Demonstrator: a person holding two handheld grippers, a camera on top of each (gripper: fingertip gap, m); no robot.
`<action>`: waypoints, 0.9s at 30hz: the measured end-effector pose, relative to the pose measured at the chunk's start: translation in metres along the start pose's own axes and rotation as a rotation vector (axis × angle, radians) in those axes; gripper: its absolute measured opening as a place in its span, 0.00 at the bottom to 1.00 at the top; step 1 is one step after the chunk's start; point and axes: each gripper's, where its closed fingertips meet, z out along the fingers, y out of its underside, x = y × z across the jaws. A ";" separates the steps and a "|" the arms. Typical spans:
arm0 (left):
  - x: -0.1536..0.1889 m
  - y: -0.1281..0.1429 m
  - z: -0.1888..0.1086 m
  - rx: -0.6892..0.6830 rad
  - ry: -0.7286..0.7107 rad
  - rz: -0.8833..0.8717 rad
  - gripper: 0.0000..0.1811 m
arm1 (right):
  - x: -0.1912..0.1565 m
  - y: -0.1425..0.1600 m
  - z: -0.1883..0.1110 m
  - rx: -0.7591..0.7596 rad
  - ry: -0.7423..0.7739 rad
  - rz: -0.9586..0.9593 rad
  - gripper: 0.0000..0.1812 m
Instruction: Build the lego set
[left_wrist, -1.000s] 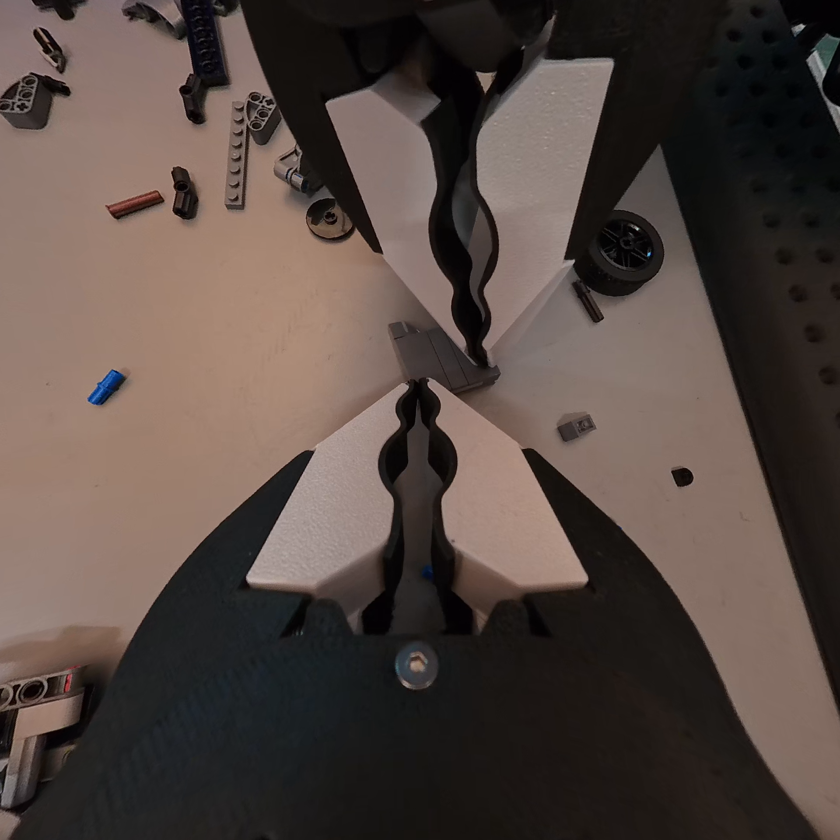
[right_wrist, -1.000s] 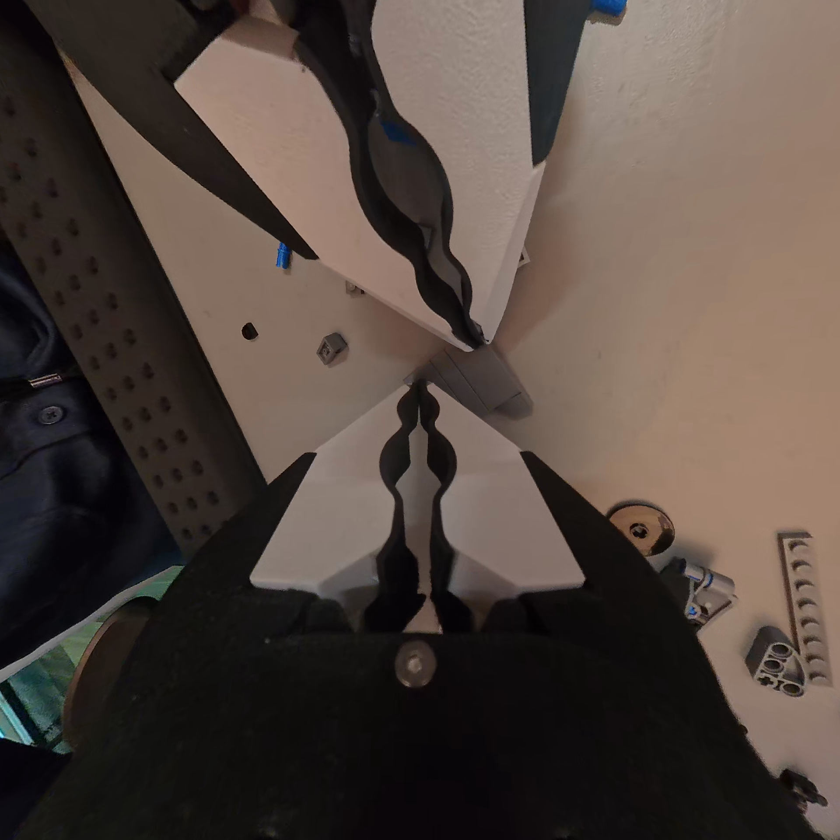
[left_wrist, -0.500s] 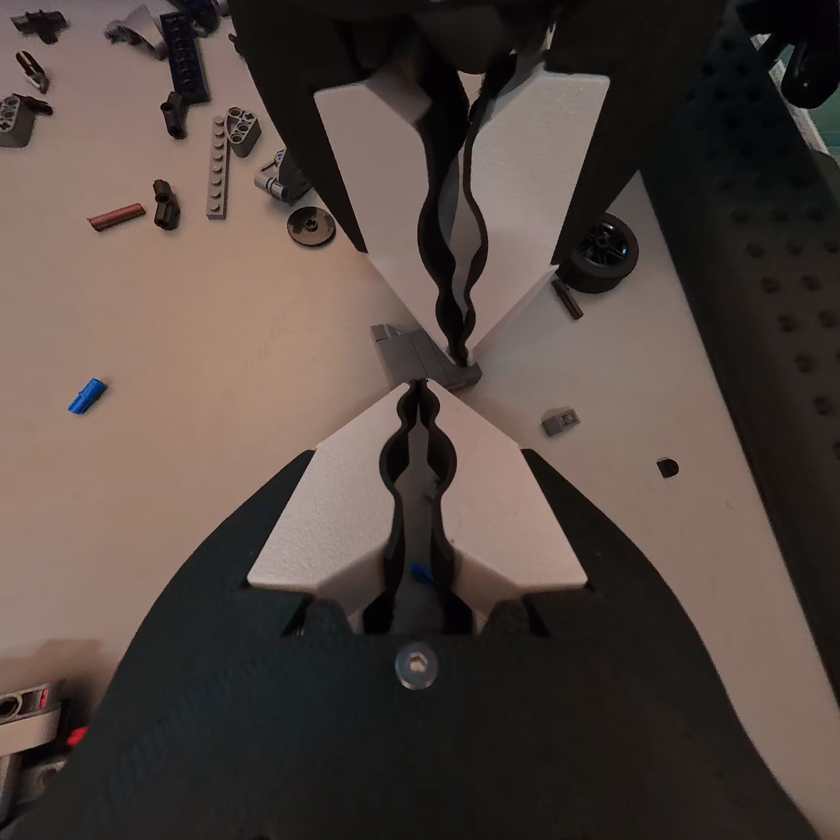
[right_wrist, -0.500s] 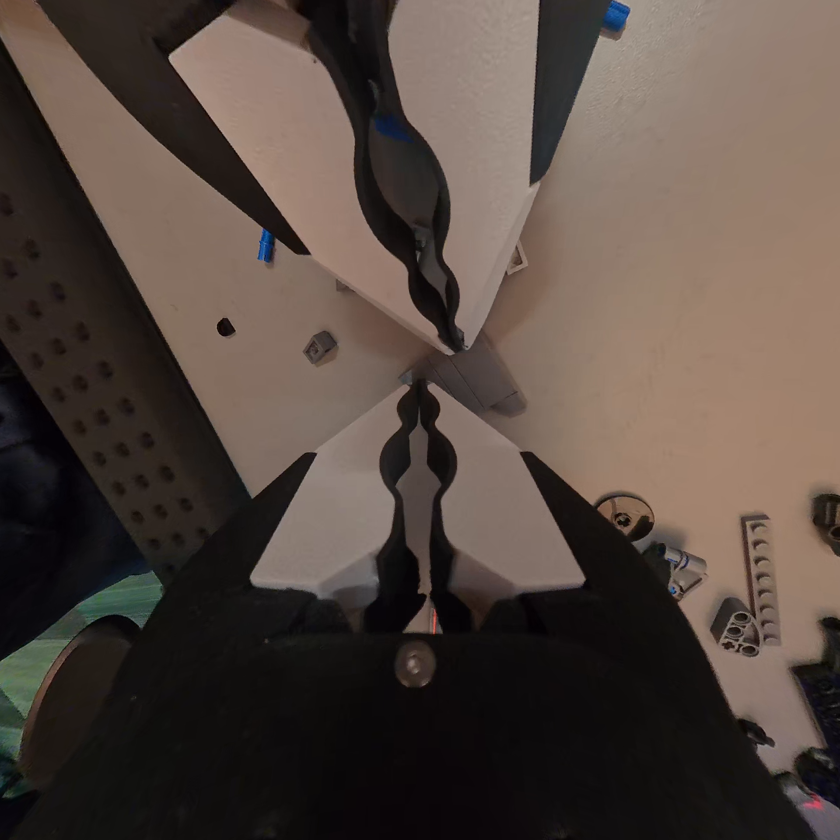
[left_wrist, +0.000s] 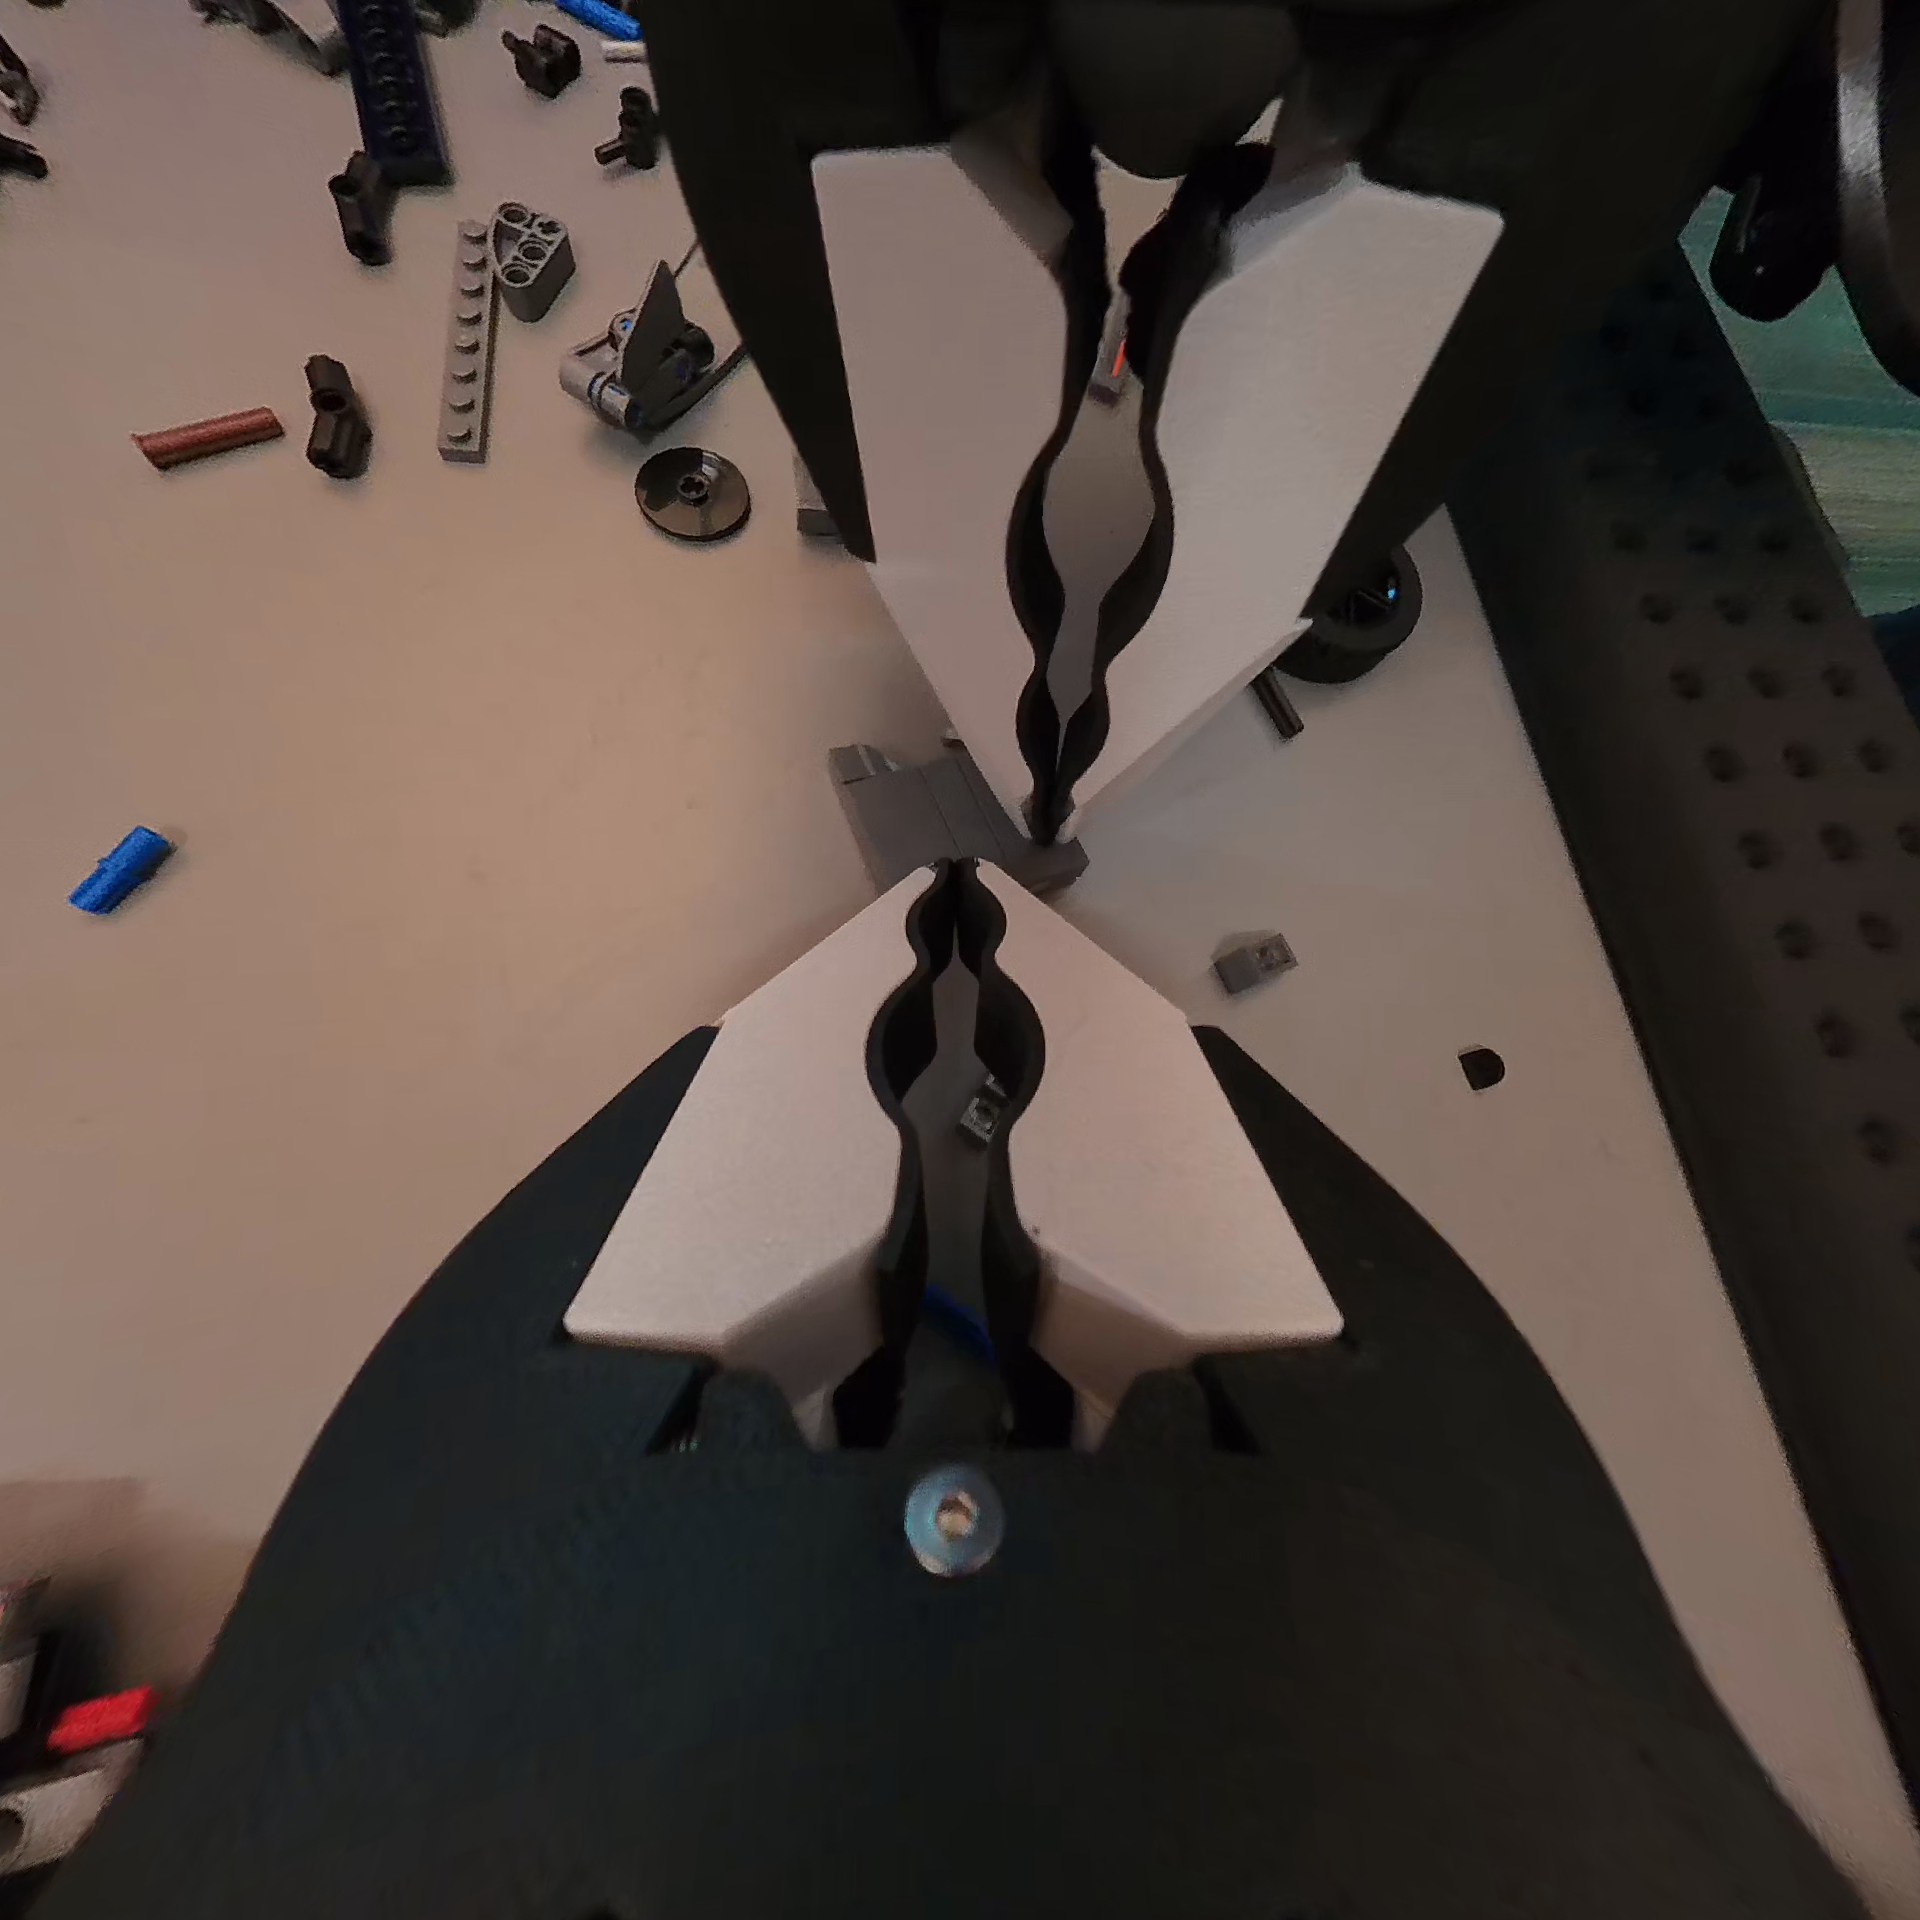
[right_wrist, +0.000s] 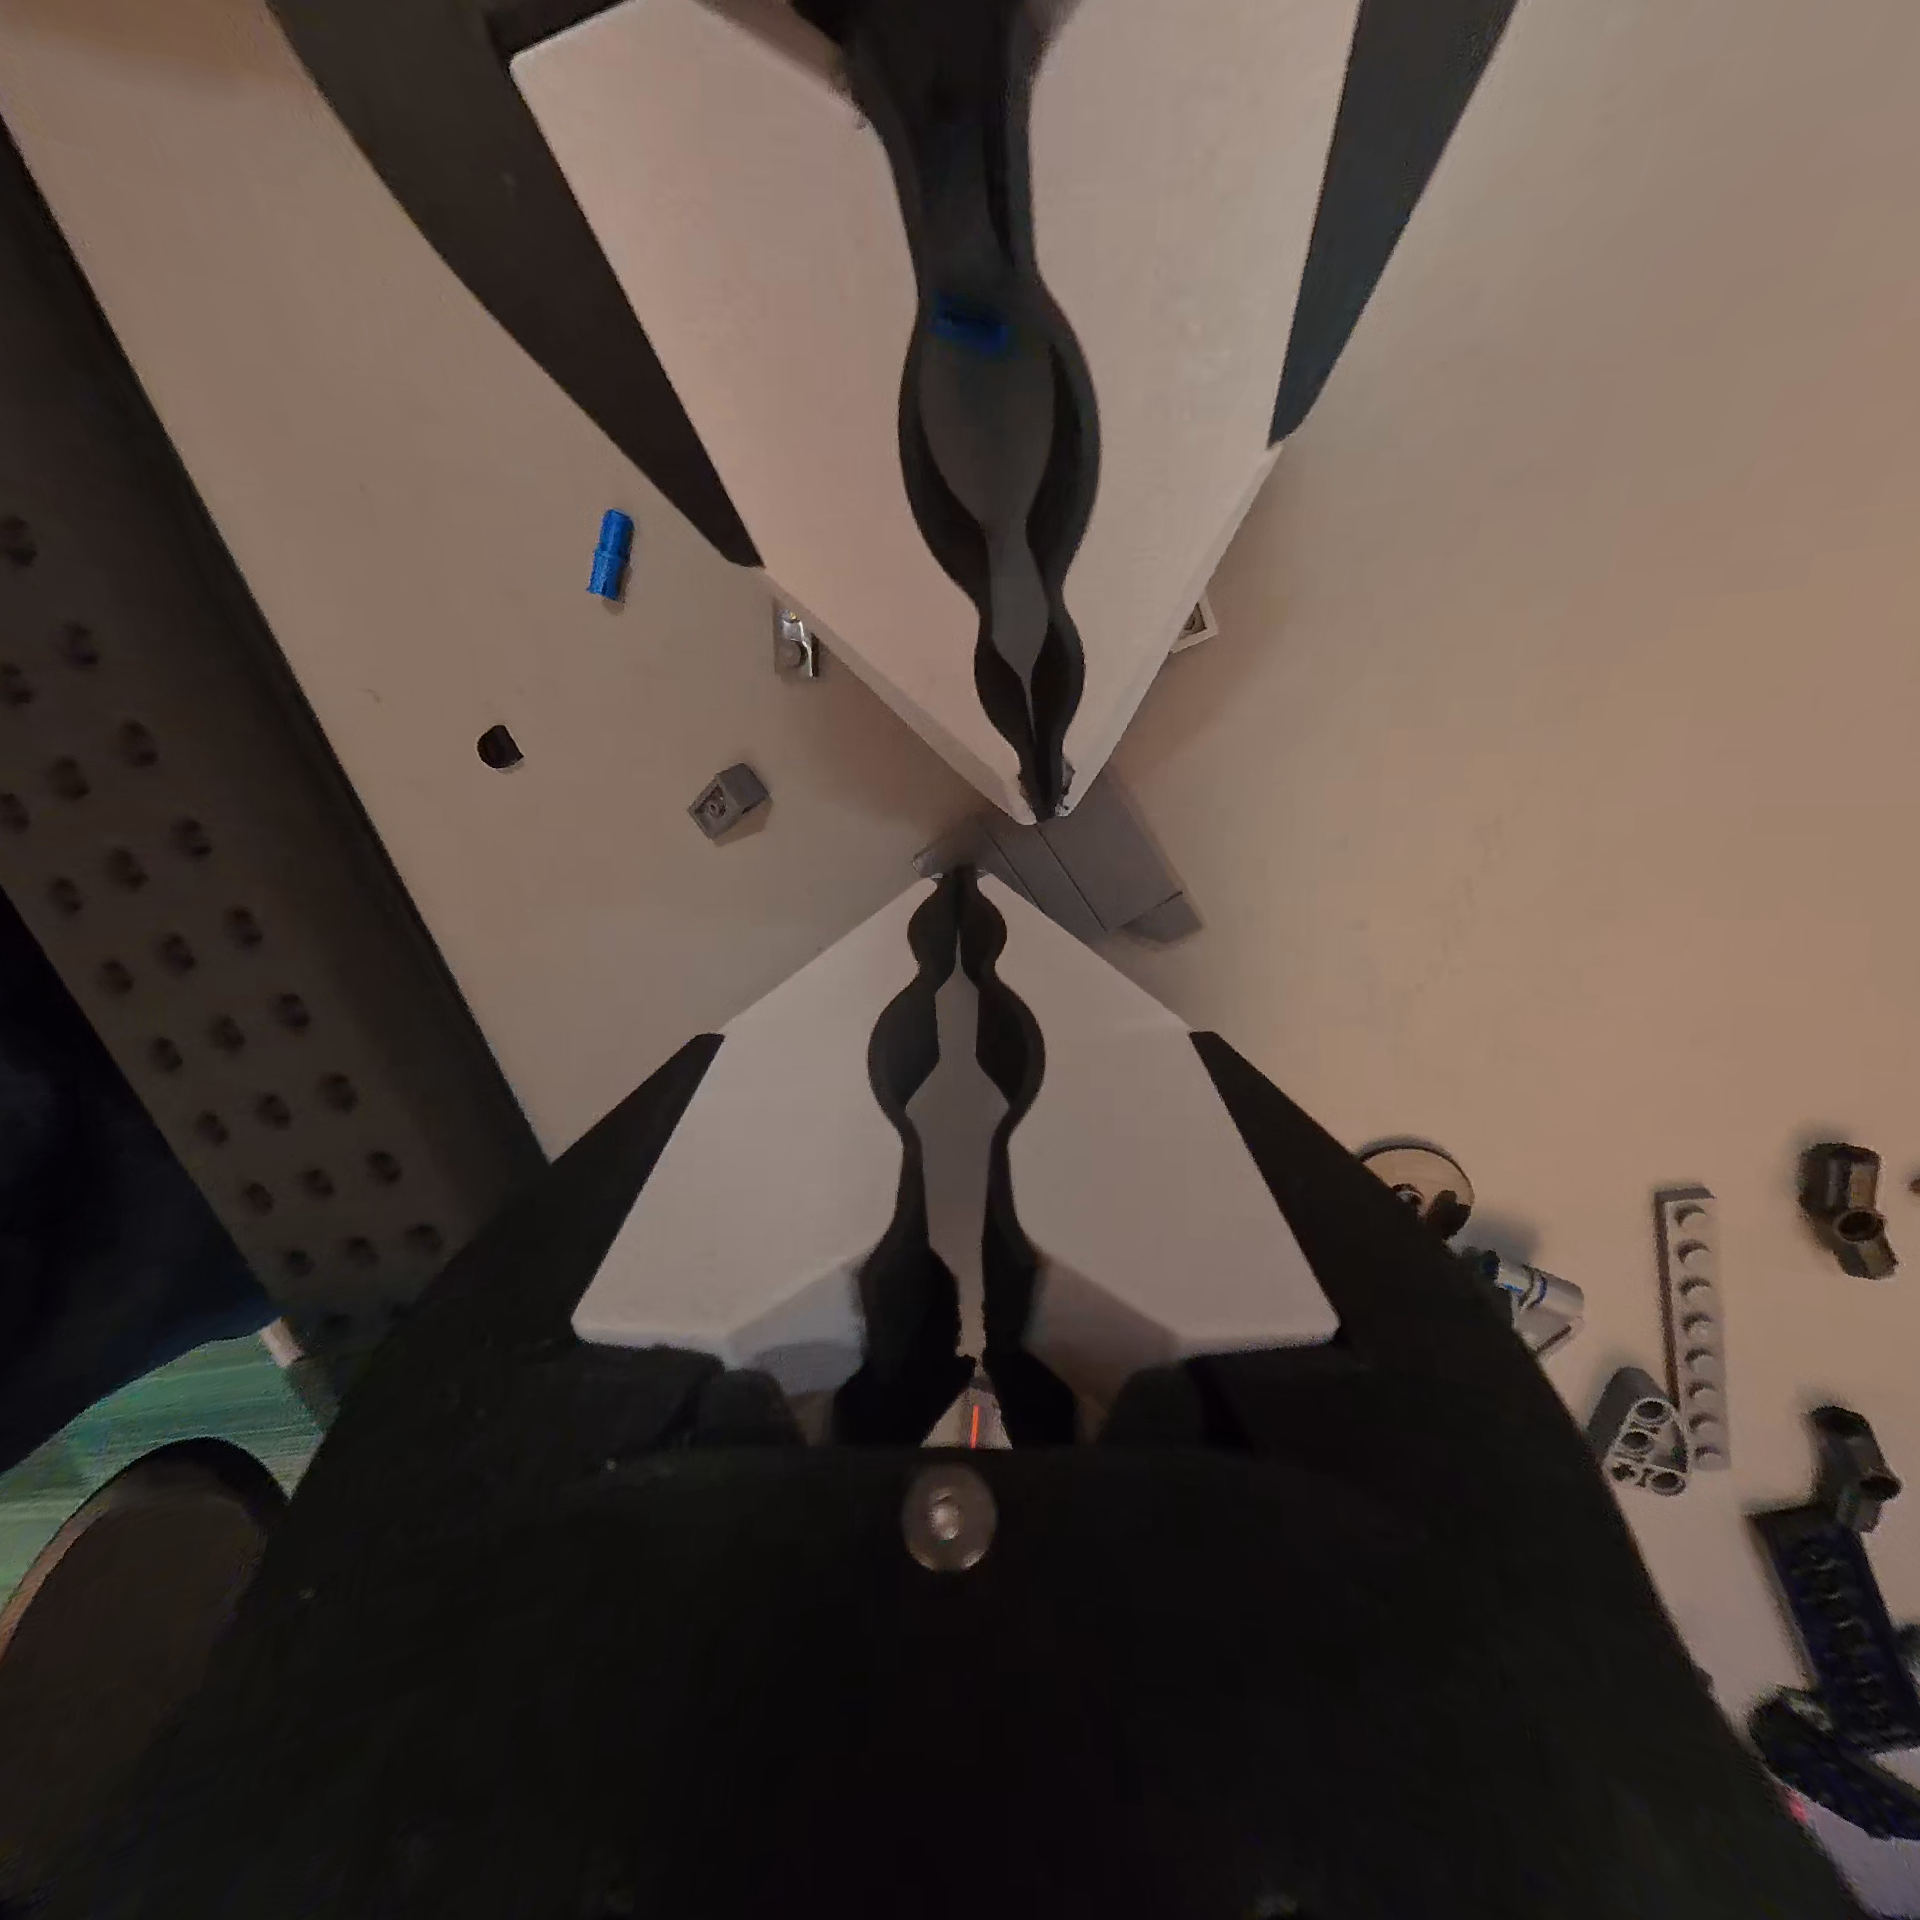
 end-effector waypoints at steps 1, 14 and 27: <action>0.000 0.000 0.000 0.000 0.000 0.006 0.00 | 0.000 0.000 0.000 -0.005 0.022 -0.020 0.00; 0.001 0.002 -0.002 0.002 0.023 -0.015 0.00 | -0.002 -0.003 0.001 -0.011 0.176 -0.210 0.00; -0.003 0.004 -0.005 0.003 0.025 -0.035 0.00 | -0.002 -0.008 0.002 -0.102 0.423 -0.590 0.00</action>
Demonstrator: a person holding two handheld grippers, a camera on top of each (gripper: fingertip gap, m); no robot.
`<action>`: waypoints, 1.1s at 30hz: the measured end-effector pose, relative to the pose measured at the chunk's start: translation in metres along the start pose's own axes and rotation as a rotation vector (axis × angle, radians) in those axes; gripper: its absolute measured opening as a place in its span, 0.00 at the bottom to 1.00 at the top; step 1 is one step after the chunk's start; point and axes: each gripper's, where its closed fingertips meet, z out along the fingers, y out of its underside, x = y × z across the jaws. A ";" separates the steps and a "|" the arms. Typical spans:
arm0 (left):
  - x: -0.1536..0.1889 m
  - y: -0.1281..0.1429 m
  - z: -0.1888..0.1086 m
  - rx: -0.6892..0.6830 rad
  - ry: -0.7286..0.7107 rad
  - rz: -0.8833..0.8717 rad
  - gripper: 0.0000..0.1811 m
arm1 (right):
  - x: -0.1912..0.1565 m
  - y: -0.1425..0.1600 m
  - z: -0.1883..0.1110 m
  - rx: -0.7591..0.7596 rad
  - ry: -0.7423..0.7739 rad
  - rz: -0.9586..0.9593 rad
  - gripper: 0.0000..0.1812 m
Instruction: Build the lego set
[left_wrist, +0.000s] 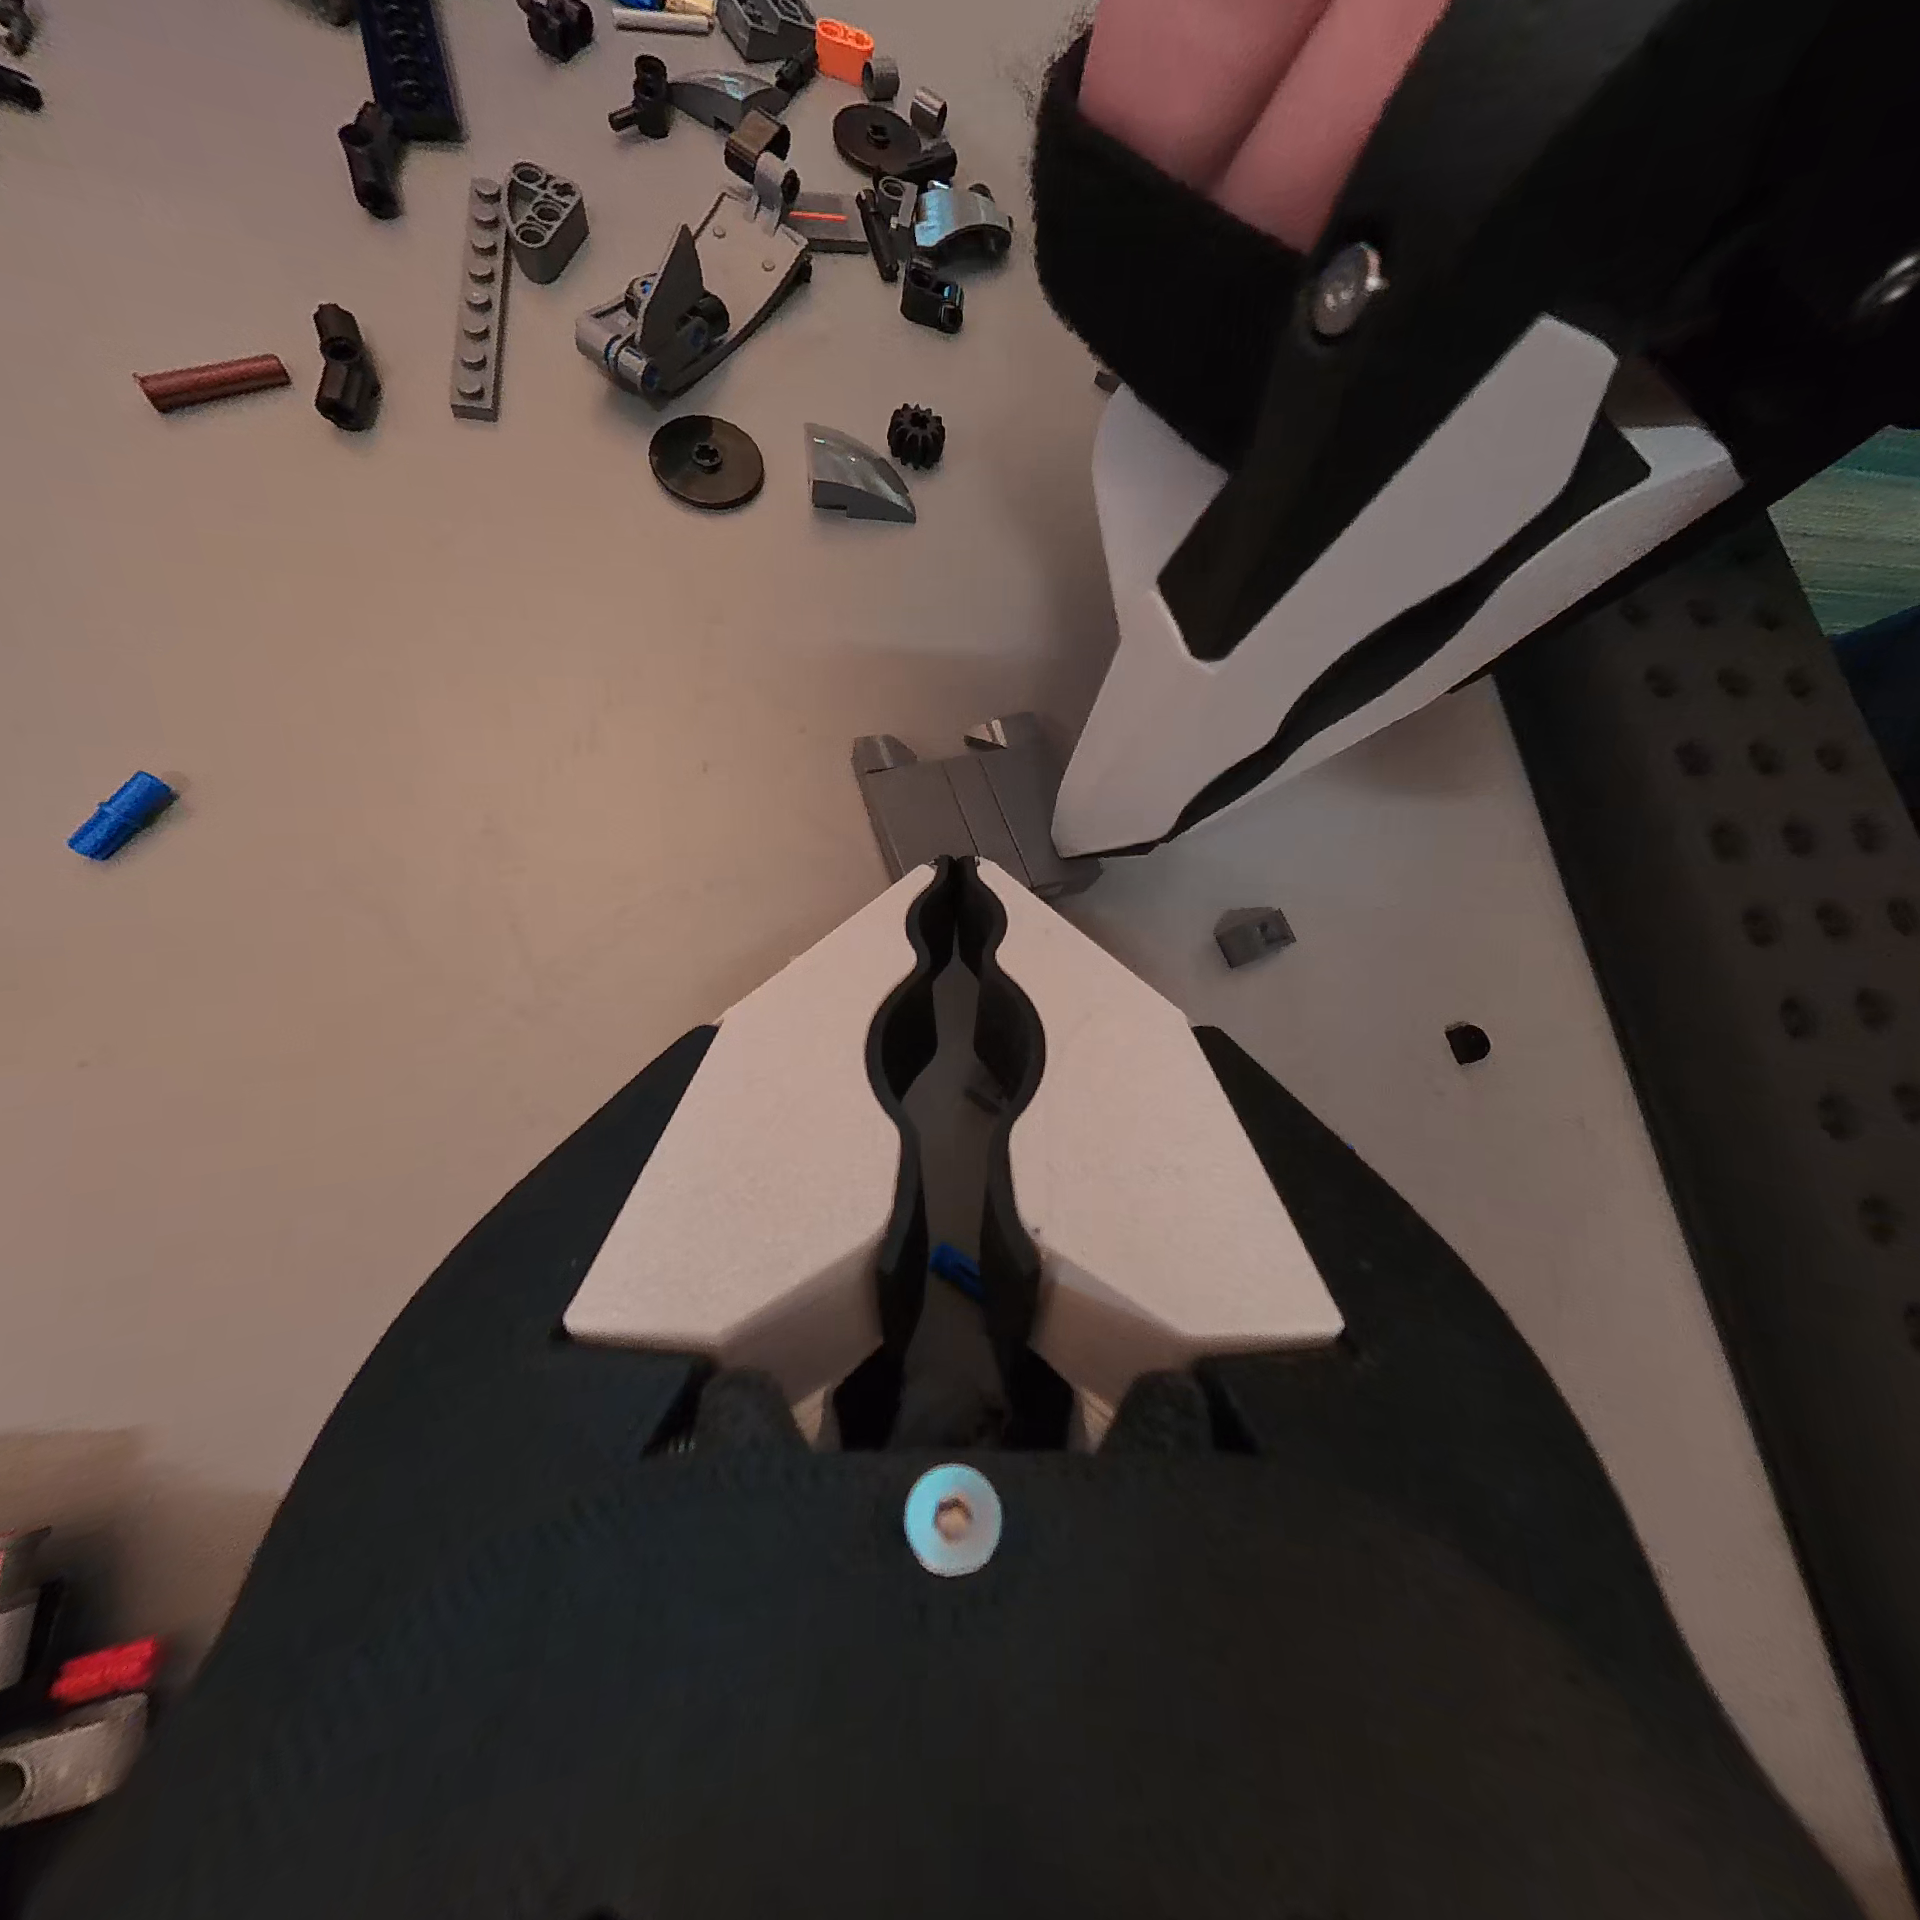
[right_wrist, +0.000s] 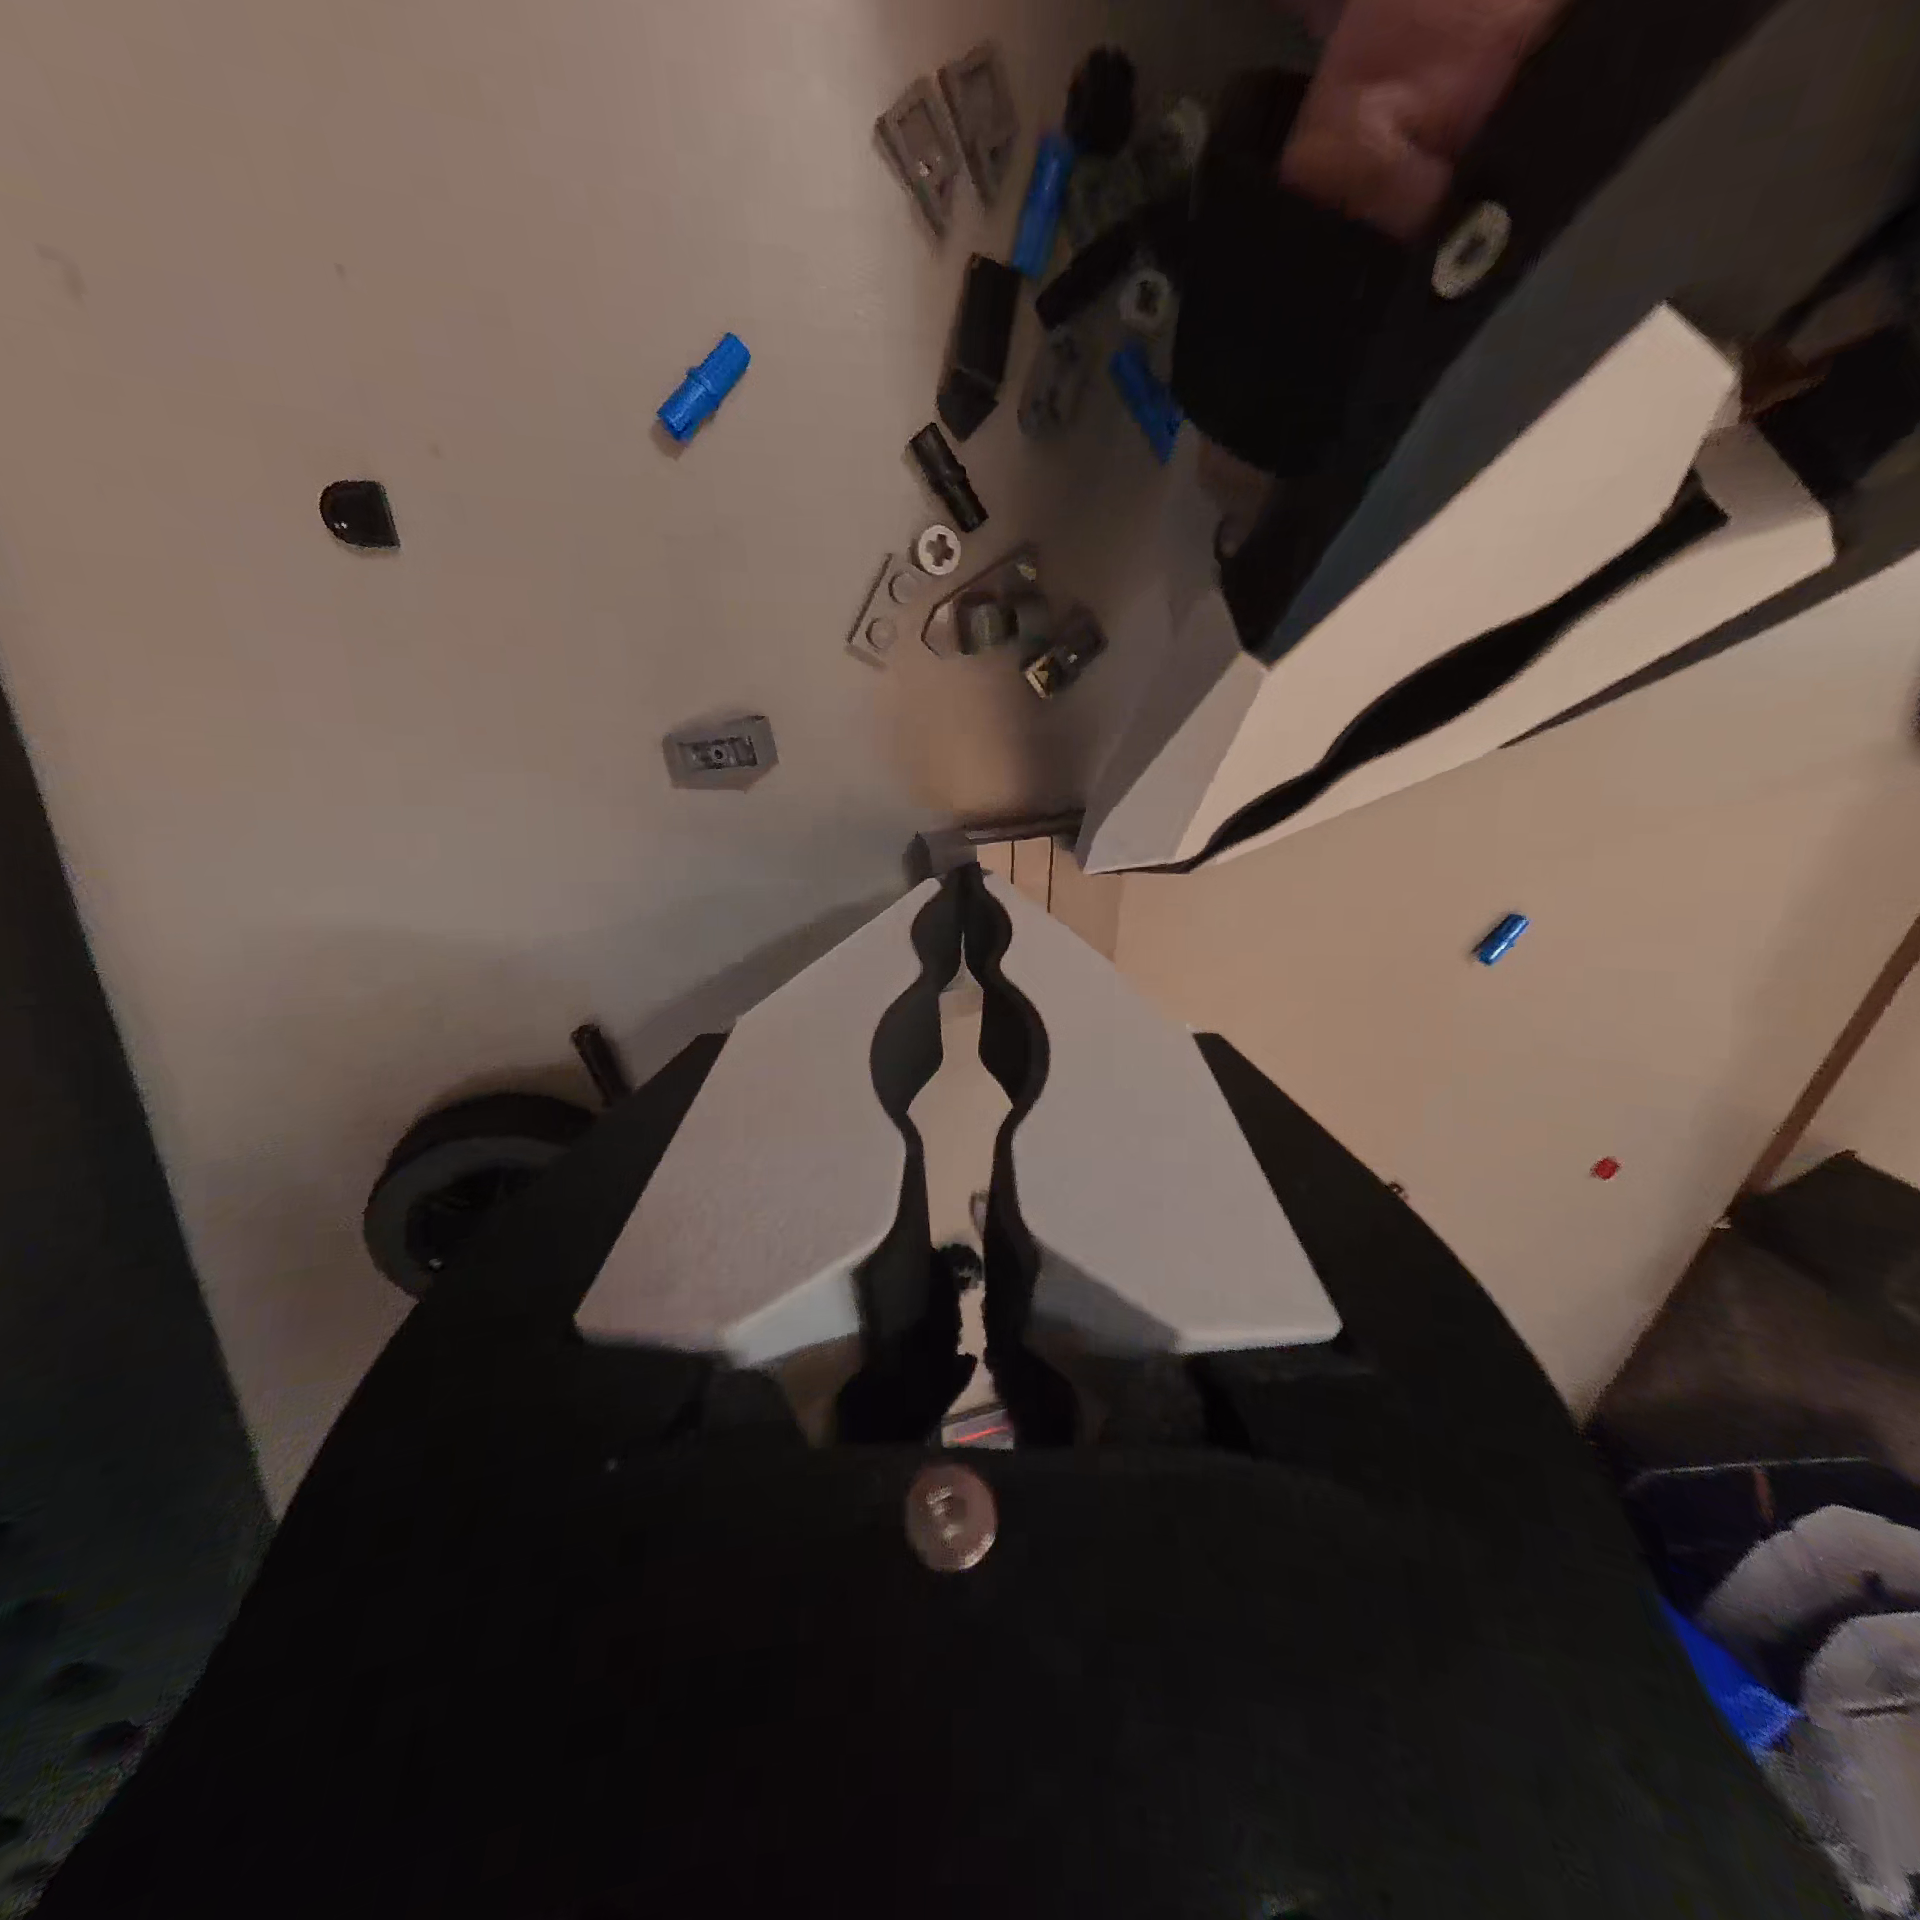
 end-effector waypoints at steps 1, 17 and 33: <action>0.000 0.000 0.000 0.001 0.002 -0.001 0.00 | 0.000 -0.002 0.000 0.004 0.006 -0.025 0.00; 0.001 0.000 0.003 0.000 0.013 -0.058 0.00 | -0.002 -0.002 0.001 -0.116 -0.125 -0.069 0.00; -0.011 0.003 -0.012 -0.009 0.003 -0.094 0.00 | 0.009 -0.007 0.003 0.089 -0.166 0.138 0.00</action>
